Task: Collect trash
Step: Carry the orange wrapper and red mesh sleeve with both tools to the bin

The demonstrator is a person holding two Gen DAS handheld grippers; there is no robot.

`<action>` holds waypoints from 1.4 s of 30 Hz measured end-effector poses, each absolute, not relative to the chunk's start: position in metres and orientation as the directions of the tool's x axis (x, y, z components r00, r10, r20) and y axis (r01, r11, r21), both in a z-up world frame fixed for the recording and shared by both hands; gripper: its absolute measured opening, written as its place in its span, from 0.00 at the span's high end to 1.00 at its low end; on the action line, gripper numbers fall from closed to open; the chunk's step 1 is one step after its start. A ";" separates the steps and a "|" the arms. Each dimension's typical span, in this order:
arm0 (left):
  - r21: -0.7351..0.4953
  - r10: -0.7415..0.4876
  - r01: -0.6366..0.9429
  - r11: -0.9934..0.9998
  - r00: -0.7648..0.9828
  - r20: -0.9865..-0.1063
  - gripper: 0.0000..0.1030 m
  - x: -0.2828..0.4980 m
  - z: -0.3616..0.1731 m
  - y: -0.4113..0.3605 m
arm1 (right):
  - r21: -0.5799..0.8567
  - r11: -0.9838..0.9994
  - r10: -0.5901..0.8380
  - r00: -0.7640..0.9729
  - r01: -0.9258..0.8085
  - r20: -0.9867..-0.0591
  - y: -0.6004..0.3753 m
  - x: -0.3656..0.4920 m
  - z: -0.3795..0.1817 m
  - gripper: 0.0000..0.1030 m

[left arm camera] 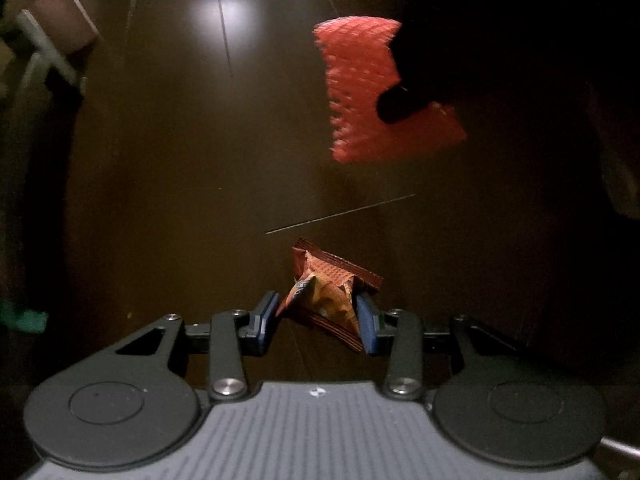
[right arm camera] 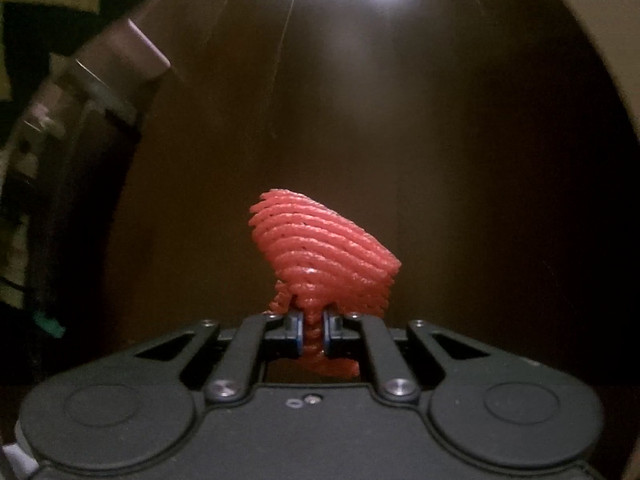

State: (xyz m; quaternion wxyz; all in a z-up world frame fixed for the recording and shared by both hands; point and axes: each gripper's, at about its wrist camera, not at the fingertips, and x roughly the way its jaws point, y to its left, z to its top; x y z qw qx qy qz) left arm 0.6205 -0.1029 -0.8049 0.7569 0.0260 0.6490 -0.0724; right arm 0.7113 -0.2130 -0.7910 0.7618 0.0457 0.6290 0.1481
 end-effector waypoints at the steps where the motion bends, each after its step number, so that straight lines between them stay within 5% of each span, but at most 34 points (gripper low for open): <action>1: -0.057 -0.079 0.138 0.989 0.155 -0.985 0.62 0.617 -0.794 -0.100 | 0.260 0.952 0.286 0.170 -0.162 -0.943 -0.215 0.705 -0.779 0.92; 26: -0.051 -0.035 -0.030 0.998 0.393 -0.919 0.61 0.582 -0.356 -0.035 | 0.308 0.924 0.367 0.298 -0.228 -0.881 -0.207 0.630 -0.363 0.92; 42: -0.084 0.056 -0.246 0.966 0.512 -0.857 0.61 0.498 -0.182 0.085 | 0.334 0.791 0.514 0.261 -0.512 -0.817 -0.099 0.580 -0.182 0.92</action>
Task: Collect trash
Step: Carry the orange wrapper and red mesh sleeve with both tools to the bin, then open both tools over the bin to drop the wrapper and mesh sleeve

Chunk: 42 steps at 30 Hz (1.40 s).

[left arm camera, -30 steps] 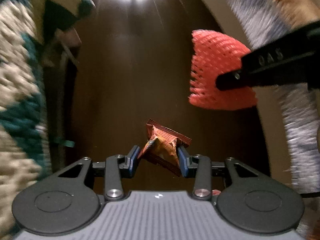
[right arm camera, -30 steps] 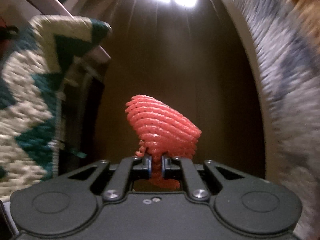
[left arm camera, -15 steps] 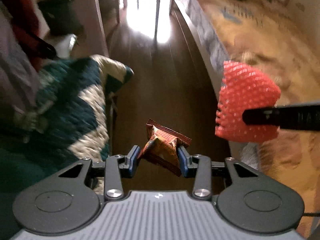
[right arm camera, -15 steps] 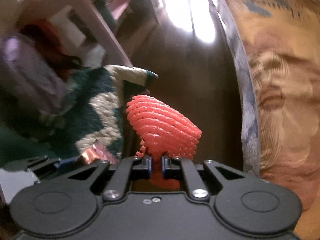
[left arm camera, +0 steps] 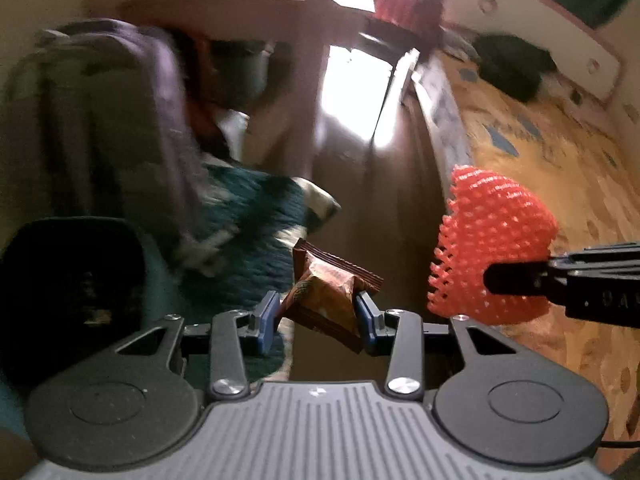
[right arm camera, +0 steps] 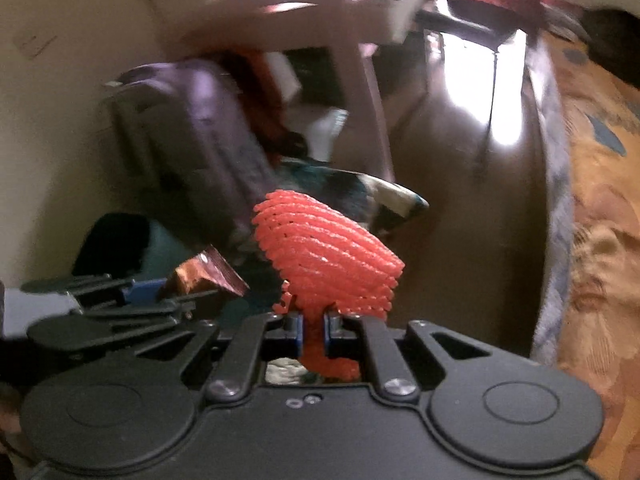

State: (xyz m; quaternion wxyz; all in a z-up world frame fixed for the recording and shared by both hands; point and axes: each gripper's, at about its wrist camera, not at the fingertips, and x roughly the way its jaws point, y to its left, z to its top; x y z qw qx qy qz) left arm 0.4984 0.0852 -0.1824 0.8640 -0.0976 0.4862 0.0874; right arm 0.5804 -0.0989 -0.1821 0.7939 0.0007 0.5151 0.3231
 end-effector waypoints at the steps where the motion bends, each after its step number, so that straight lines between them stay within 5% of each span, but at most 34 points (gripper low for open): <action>1: -0.078 0.071 -0.261 0.962 0.517 -0.853 0.61 0.492 -0.176 0.094 | 0.340 0.778 0.526 0.250 -0.529 -0.813 -0.090 0.577 -0.176 0.92; 12: -0.054 0.206 -0.440 0.896 0.521 -0.828 0.61 0.423 -0.135 0.188 | 0.345 0.644 0.579 0.140 -0.683 -0.804 0.027 0.536 -0.139 0.92; 25: 0.035 0.315 -0.566 0.824 0.406 -0.858 0.61 0.387 -0.164 0.285 | 0.308 0.555 0.512 0.026 -0.773 -0.858 0.144 0.509 -0.164 0.92; 42: 0.057 0.202 -0.440 0.896 0.290 -0.936 0.60 0.441 -0.238 0.302 | 0.189 0.476 0.297 -0.045 -0.859 -0.954 0.218 0.487 -0.247 0.81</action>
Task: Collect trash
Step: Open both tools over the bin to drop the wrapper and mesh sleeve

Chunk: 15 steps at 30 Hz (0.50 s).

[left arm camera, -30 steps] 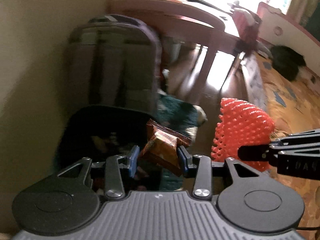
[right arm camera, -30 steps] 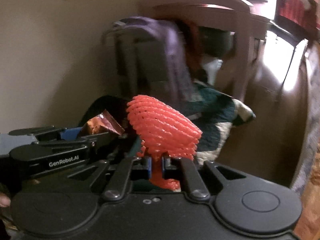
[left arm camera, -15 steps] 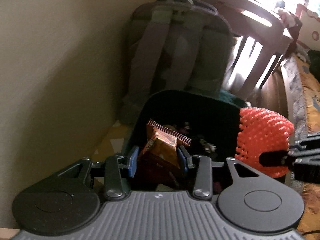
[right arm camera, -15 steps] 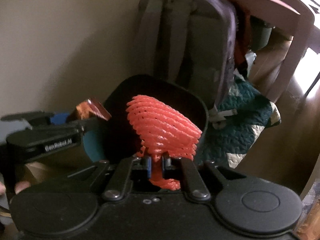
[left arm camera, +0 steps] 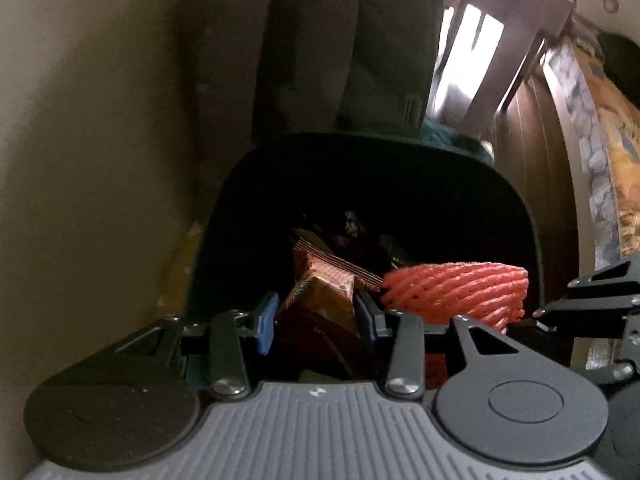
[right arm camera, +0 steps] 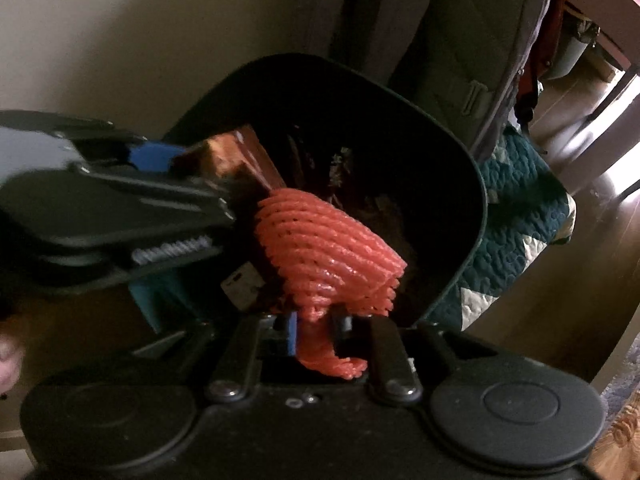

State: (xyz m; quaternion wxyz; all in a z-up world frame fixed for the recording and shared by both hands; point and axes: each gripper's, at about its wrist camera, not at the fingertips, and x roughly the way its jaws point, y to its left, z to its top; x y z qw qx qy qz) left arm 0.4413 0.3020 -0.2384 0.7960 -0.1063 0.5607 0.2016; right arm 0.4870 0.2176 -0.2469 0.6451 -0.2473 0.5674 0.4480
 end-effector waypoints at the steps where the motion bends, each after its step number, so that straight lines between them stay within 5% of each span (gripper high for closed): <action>1: 0.059 0.197 -0.437 0.898 0.278 -0.940 0.60 0.443 -0.243 0.302 | 0.196 0.476 0.294 -0.056 -0.857 -0.954 0.219 0.488 -0.248 0.81; 12: 0.016 0.102 -0.392 0.920 0.200 -0.975 0.57 0.449 -0.272 0.302 | 0.202 0.465 0.289 -0.068 -0.862 -0.955 0.221 0.484 -0.246 0.50; 15: 0.014 0.103 -0.385 0.923 0.212 -0.972 0.37 0.447 -0.268 0.303 | 0.207 0.463 0.302 -0.067 -0.862 -0.951 0.218 0.483 -0.243 0.42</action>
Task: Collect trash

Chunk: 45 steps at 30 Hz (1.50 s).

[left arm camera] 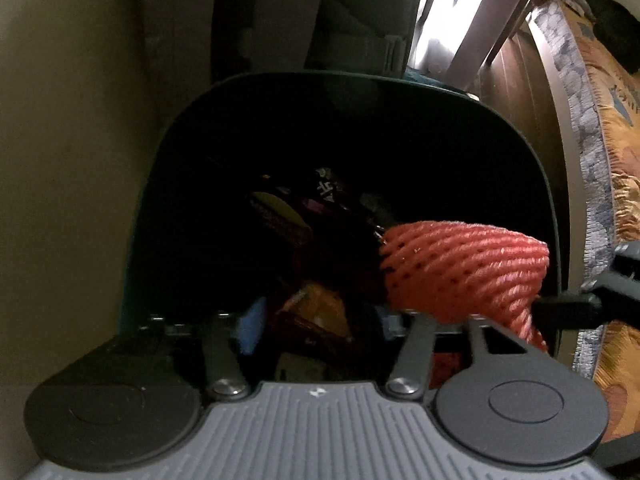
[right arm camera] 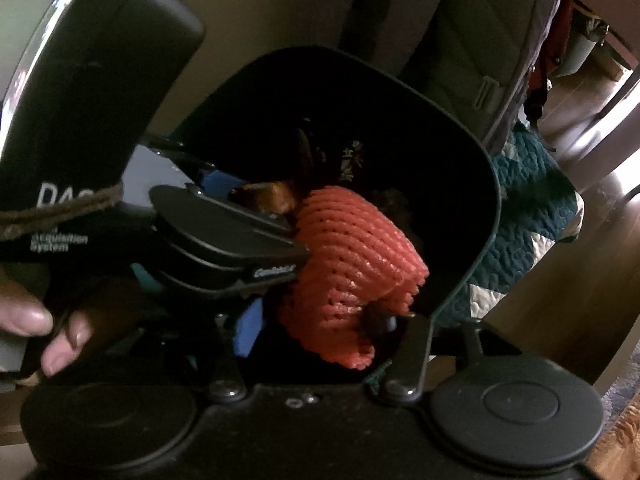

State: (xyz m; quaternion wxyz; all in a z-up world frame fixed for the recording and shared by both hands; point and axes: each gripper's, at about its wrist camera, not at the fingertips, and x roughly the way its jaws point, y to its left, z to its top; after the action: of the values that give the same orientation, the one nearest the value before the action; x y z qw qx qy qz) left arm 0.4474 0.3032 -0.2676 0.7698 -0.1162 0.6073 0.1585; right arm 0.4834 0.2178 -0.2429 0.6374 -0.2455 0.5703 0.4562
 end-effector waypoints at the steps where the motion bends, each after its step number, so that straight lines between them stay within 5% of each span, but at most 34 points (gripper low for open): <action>1: 0.018 0.108 -0.380 0.925 0.217 -0.970 0.34 0.445 -0.266 0.303 | 0.208 0.464 0.308 -0.064 -0.861 -0.949 0.216 0.483 -0.241 0.38; 31: -0.031 0.164 -0.306 0.952 0.590 -0.790 0.34 0.305 -0.072 0.269 | 0.288 0.572 0.636 0.194 -0.768 -0.747 0.110 0.401 -0.087 0.14; 45: -0.098 0.157 -0.306 0.947 0.707 -0.689 0.23 0.263 -0.013 0.254 | 0.296 0.632 0.706 0.375 -0.716 -0.601 0.056 0.362 -0.031 0.00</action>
State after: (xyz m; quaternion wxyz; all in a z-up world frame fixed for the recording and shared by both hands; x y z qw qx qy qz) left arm 0.2626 0.2536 -0.0127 0.9181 -0.1032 0.3613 0.1262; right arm 0.3616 0.0563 -0.0309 0.8290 -0.0069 0.3587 0.4290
